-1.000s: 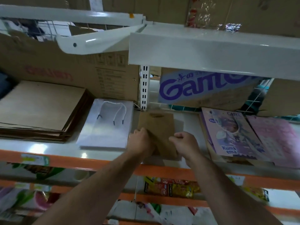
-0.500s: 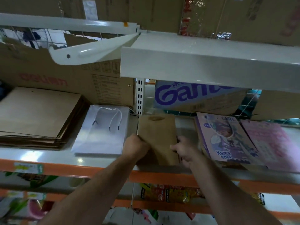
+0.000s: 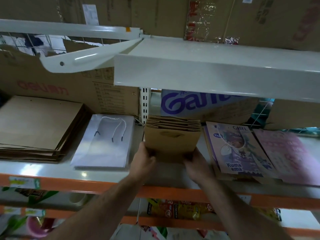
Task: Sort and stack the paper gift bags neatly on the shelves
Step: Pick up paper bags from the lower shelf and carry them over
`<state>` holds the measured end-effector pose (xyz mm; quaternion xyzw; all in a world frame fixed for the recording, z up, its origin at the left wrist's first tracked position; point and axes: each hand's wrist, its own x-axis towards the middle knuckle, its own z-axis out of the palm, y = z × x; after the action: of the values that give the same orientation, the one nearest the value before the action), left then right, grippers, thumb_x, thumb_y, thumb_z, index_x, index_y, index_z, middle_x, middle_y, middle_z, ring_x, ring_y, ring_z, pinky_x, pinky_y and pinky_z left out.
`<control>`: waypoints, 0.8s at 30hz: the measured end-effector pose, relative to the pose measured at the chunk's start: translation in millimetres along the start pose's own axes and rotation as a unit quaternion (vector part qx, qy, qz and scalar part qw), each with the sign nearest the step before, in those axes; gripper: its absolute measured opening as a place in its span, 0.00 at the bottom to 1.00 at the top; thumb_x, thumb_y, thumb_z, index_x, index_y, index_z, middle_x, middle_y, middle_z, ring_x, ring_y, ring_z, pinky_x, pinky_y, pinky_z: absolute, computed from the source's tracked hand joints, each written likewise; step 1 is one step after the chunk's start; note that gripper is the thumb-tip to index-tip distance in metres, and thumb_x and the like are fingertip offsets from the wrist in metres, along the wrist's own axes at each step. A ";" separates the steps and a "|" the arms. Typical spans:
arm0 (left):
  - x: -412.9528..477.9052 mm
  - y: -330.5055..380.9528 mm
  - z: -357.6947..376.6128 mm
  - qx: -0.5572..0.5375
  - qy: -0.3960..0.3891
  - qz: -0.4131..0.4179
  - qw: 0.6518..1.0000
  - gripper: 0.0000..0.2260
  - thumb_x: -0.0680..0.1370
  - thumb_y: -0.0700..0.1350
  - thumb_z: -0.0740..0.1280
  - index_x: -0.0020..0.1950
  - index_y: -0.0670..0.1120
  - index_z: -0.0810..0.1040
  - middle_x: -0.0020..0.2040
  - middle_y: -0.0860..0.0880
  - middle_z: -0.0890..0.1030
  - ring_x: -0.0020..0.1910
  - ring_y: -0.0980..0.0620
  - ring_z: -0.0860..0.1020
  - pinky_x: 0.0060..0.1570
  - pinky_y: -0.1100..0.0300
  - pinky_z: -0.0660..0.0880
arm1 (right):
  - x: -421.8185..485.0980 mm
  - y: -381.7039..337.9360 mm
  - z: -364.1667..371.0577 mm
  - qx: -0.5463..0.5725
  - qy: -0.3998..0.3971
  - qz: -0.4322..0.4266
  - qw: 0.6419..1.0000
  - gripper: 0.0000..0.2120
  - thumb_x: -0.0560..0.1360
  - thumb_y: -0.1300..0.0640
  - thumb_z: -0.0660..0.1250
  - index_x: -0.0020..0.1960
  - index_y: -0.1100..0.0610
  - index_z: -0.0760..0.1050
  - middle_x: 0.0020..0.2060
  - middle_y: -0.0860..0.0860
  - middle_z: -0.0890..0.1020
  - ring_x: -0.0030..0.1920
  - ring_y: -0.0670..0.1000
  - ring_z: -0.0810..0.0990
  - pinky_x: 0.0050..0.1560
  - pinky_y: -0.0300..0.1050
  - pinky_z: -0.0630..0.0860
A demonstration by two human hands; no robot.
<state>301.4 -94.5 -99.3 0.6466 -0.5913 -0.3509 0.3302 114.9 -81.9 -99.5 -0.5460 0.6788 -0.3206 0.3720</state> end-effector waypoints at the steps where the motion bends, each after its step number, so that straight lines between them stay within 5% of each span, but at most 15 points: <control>1: 0.5 0.1 0.4 0.007 0.004 -0.002 1.000 0.23 0.77 0.35 0.62 0.72 0.46 0.65 0.54 0.51 0.75 0.51 0.51 0.73 0.49 0.57 0.68 | 1.4 1.7 -0.7 -0.003 0.002 0.001 1.000 0.16 0.80 0.53 0.63 0.66 0.42 0.68 0.50 0.44 0.79 0.48 0.47 0.79 0.51 0.55 0.79; 4: 5.6 0.0 2.7 0.028 0.018 -0.013 0.999 0.11 0.80 0.40 0.62 0.62 0.46 0.70 0.51 0.51 0.76 0.45 0.53 0.73 0.43 0.57 0.67 | 2.5 2.7 -2.2 -0.004 0.015 0.016 1.000 0.08 0.81 0.53 0.61 0.61 0.47 0.70 0.50 0.48 0.80 0.46 0.51 0.80 0.47 0.54 0.79; 7: 9.5 -2.7 3.2 0.054 0.009 -0.038 0.998 0.05 0.81 0.47 0.65 0.53 0.46 0.74 0.47 0.50 0.78 0.41 0.56 0.75 0.37 0.59 0.70 | 6.8 5.9 -1.5 0.025 0.042 0.069 0.996 0.16 0.80 0.53 0.64 0.67 0.55 0.73 0.60 0.52 0.80 0.51 0.50 0.78 0.49 0.48 0.77; 8: 10.9 -4.5 3.7 0.068 -0.005 -0.046 0.997 0.06 0.81 0.49 0.65 0.52 0.46 0.75 0.46 0.50 0.79 0.41 0.56 0.76 0.39 0.59 0.73 | 7.8 6.7 -1.0 0.020 0.044 0.086 0.995 0.16 0.80 0.54 0.65 0.66 0.56 0.74 0.58 0.53 0.80 0.49 0.49 0.77 0.46 0.44 0.74; 10: 12.2 -6.3 4.1 0.104 -0.028 -0.053 0.993 0.08 0.80 0.51 0.65 0.52 0.48 0.77 0.45 0.51 0.80 0.43 0.54 0.78 0.45 0.57 0.77 | 8.5 8.2 -1.1 -0.008 0.035 0.112 0.993 0.05 0.79 0.56 0.65 0.50 0.56 0.77 0.42 0.52 0.80 0.37 0.48 0.75 0.36 0.40 0.69; 11: 12.5 -6.2 4.4 0.122 -0.033 -0.054 0.991 0.08 0.80 0.52 0.65 0.52 0.48 0.77 0.45 0.51 0.80 0.43 0.54 0.78 0.45 0.57 0.77 | 10.6 11.6 0.1 -0.029 0.036 0.117 0.992 0.07 0.79 0.56 0.65 0.42 0.54 0.72 0.36 0.50 0.75 0.32 0.47 0.72 0.32 0.39 0.66; 13: 11.5 -3.4 5.2 0.166 -0.036 -0.044 0.984 0.10 0.80 0.52 0.64 0.52 0.46 0.78 0.46 0.50 0.80 0.43 0.53 0.78 0.45 0.56 0.78 | 10.8 11.8 -0.3 -0.091 0.048 0.113 0.988 0.09 0.79 0.53 0.63 0.41 0.50 0.66 0.34 0.47 0.71 0.29 0.45 0.70 0.28 0.38 0.63; 14: 10.2 -2.0 5.5 0.190 -0.032 -0.034 0.981 0.11 0.80 0.52 0.63 0.53 0.46 0.78 0.48 0.48 0.80 0.44 0.51 0.78 0.45 0.56 0.77 | 6.6 7.0 -1.6 -0.129 0.048 0.103 0.985 0.04 0.80 0.52 0.63 0.46 0.49 0.72 0.36 0.48 0.74 0.31 0.45 0.73 0.28 0.38 0.64; 16: 5.3 -2.7 6.8 0.210 -0.012 -0.018 0.978 0.16 0.80 0.53 0.62 0.62 0.45 0.75 0.59 0.45 0.77 0.53 0.47 0.77 0.51 0.55 0.75 | 1.5 6.7 -2.0 -0.186 0.054 0.078 0.978 0.18 0.79 0.47 0.62 0.64 0.55 0.75 0.51 0.53 0.81 0.42 0.49 0.78 0.35 0.41 0.72; 19: -9.5 -10.9 9.0 0.144 0.012 0.025 0.989 0.23 0.80 0.53 0.63 0.74 0.49 0.66 0.67 0.49 0.72 0.64 0.50 0.71 0.60 0.55 0.69 | -9.5 18.2 2.6 -0.249 0.066 0.042 0.965 0.32 0.78 0.39 0.59 0.77 0.52 0.62 0.71 0.54 0.71 0.67 0.56 0.71 0.63 0.54 0.73; 24: -18.5 -20.6 9.6 0.129 0.005 0.086 0.988 0.17 0.80 0.49 0.66 0.69 0.55 0.73 0.61 0.57 0.72 0.62 0.55 0.68 0.59 0.58 0.68 | -22.1 36.2 14.9 -0.302 0.080 -0.053 0.949 0.28 0.80 0.40 0.58 0.78 0.45 0.62 0.71 0.48 0.69 0.70 0.51 0.65 0.68 0.50 0.68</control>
<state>303.3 -74.5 -120.6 0.6324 -0.6833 -0.2389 0.2759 112.3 -53.5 -134.3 -0.6402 0.7416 -0.1626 0.1172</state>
